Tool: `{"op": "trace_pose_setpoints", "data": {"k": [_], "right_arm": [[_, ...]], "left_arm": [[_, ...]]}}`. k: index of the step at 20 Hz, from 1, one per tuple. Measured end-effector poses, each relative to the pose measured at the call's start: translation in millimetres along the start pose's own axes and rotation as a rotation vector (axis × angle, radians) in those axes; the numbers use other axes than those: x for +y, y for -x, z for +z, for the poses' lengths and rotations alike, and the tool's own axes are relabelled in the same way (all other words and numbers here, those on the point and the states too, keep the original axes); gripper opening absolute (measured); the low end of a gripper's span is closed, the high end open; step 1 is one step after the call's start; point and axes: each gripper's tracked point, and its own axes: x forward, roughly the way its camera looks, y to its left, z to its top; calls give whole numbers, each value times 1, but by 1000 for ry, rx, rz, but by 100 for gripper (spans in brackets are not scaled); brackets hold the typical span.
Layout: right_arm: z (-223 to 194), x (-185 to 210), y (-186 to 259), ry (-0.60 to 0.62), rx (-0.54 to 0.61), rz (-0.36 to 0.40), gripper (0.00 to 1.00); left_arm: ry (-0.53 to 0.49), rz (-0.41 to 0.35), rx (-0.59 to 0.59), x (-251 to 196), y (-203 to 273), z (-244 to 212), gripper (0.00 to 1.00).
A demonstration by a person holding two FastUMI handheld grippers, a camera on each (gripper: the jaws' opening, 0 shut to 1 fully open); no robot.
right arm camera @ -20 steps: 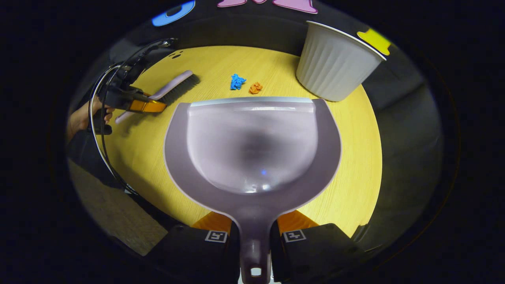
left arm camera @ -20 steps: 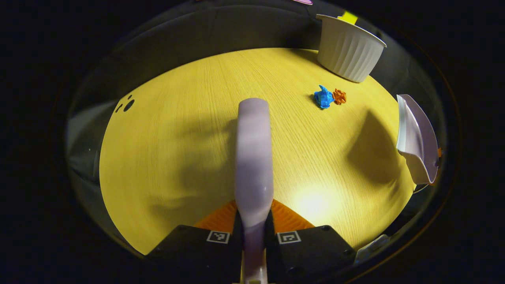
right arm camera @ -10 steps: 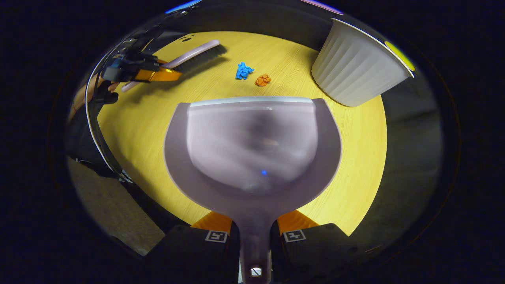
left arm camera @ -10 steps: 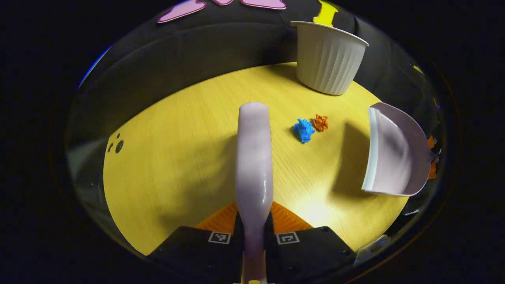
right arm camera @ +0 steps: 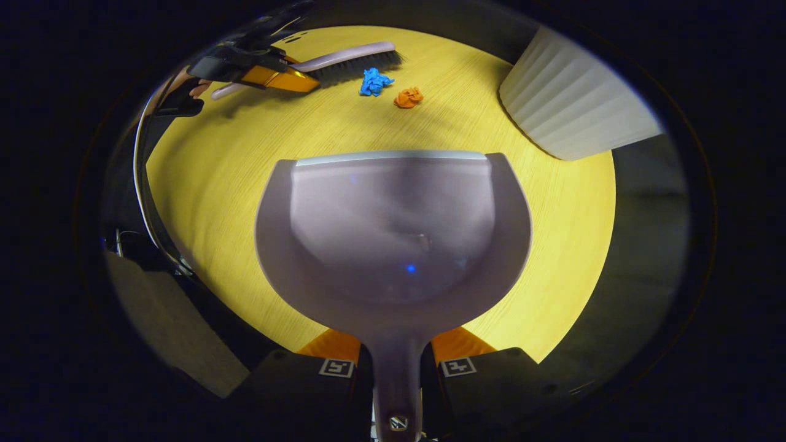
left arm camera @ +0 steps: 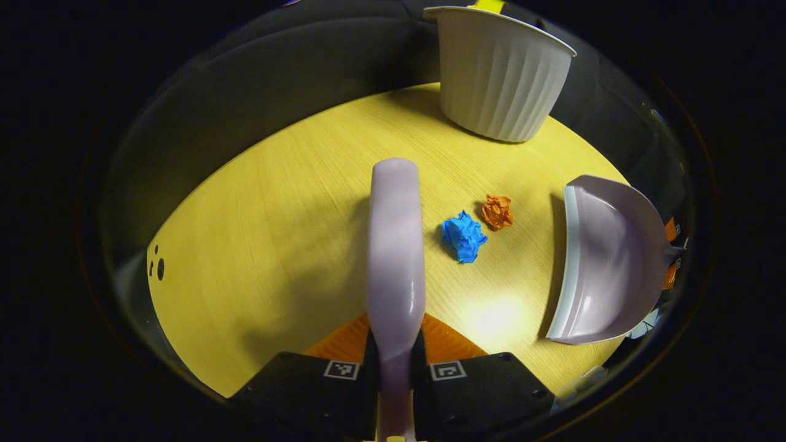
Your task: Pick up the small broom and dustpan from the desktop, sweep the trash into the dustpan with the broom, and then empty the trash into the garbage bin.
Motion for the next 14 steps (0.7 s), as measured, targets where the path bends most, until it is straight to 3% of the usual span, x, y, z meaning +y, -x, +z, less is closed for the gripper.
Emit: {"op": "trace_pose_setpoints", "data": {"k": [2,3,4,7,13,14], "right_arm": [[2,-2,-4,2,-1,9,36],[4,-3,-4,2,-4,19,31],[5,-4,-6,4,-7,27,36],[5,-7,-6,16,-8,47,36],[7,-7,-9,21,-28,65,36],[7,-8,-10,26,-29,66,36]], "left_arm": [[-22,-29,14,-9,4,5,27],[-36,-41,13,-13,5,9,29],[-51,-58,18,-18,5,12,27],[-106,-123,40,-36,13,18,27],[-149,-293,76,-83,23,11,25],[-154,-320,82,-89,26,11,29]]}}
